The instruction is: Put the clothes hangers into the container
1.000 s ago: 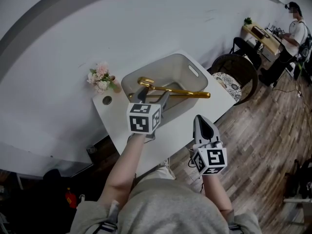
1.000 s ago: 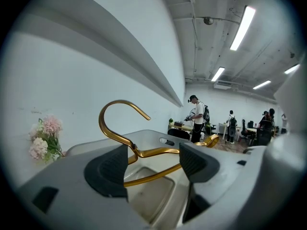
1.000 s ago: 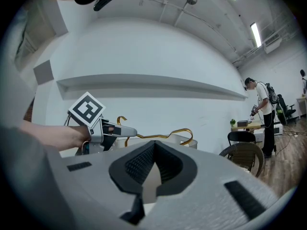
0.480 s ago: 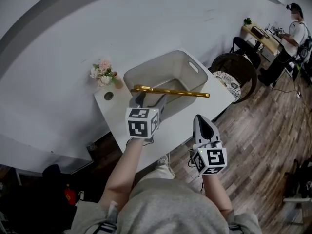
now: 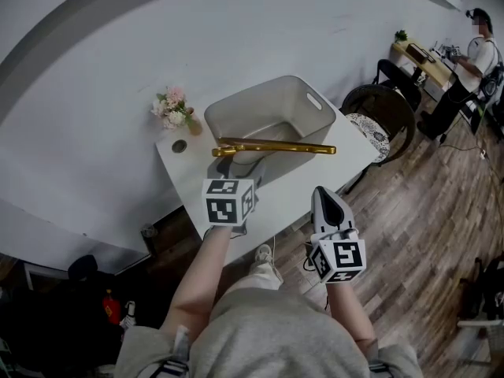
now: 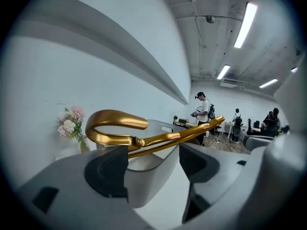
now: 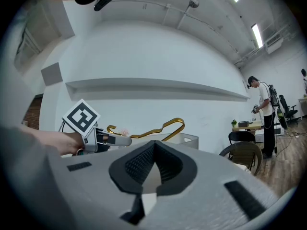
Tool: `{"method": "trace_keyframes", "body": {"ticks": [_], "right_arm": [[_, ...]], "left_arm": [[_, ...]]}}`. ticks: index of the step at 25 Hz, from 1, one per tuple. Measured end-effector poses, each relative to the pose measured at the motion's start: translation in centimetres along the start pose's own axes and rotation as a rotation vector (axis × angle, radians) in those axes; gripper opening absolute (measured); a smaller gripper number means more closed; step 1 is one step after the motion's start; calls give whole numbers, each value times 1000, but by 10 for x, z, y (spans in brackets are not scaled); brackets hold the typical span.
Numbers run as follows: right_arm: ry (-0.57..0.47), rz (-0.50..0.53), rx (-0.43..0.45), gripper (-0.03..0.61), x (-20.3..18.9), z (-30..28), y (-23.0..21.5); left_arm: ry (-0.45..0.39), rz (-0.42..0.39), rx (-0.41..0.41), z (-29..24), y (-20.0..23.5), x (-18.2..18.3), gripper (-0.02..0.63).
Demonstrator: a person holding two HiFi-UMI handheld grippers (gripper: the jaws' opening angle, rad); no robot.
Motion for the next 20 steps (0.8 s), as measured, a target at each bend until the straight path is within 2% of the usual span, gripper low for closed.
{"method": "trace_keyframes", "body": {"ticks": [9, 20], "right_arm": [[-6, 1, 1, -6, -3, 27, 13], [-9, 5, -3, -6, -4, 70, 30]], "left_arm": [[-17, -3, 15, 26, -1, -19, 308], [-61, -9, -7, 71, -19, -33, 307]]}}
Point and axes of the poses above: the fingertips, and each gripper's own axes: z backward along the fingers, y to its left, x out of its top, the point moved 3 cm from there along z, backward along the fingers, and after that the axes turned 15 degrees about z, right-handed, at the moved point
